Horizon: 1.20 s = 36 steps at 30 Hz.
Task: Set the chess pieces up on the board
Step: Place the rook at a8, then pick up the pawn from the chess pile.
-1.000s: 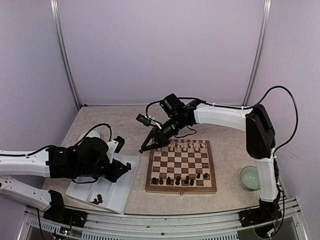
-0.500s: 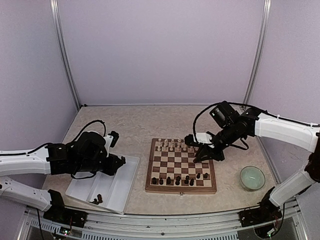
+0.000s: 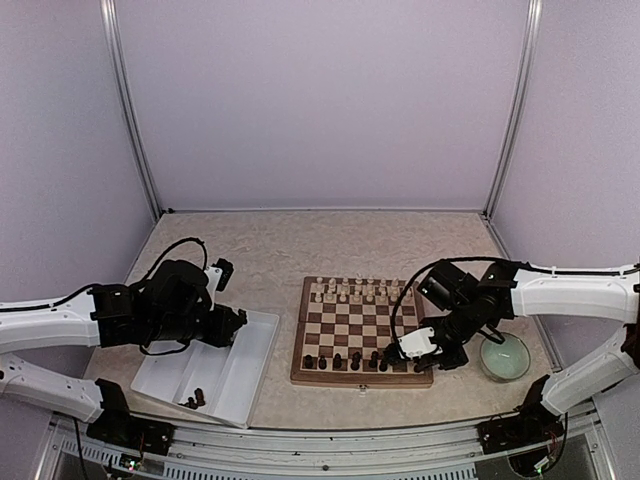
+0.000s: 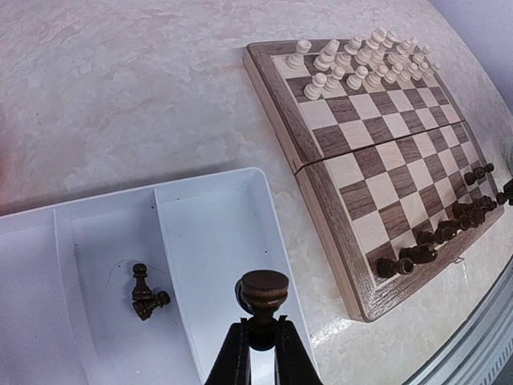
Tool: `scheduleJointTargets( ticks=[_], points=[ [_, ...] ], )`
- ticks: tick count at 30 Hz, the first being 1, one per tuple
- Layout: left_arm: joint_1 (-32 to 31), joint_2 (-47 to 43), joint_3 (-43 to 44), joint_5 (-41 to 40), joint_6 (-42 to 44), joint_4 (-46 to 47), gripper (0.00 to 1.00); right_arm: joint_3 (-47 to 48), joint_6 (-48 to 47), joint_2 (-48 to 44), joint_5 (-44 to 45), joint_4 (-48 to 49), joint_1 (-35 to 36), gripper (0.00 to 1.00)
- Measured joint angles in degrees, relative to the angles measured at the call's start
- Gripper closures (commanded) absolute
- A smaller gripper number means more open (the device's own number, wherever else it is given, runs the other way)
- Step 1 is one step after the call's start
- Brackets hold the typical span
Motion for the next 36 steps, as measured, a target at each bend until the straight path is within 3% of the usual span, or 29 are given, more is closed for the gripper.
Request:
scheduleJointTargets(
  ticks=[17, 22, 28, 36],
  points=[
    [0.1, 0.4, 0.5, 0.1, -0.2, -0.2, 0.99, -0.2, -0.3, 1.3, 2.4, 3.1, 0.0, 0.88],
    [0.1, 0.4, 0.5, 0.1, -0.2, -0.2, 0.98, -0.3, -0.3, 2.4, 2.4, 3.1, 0.0, 0.8],
    [0.1, 0.4, 0.5, 0.5, -0.2, -0.1, 0.98, -0.2, 0.1, 3.0, 2.1, 2.4, 0.0, 0.6],
    [-0.4, 0.1, 0.6, 1.6, -0.6, 3.5, 0.98, 15.0, 3.0, 2.2, -4.9, -4.0, -0.3, 0.53]
  ],
)
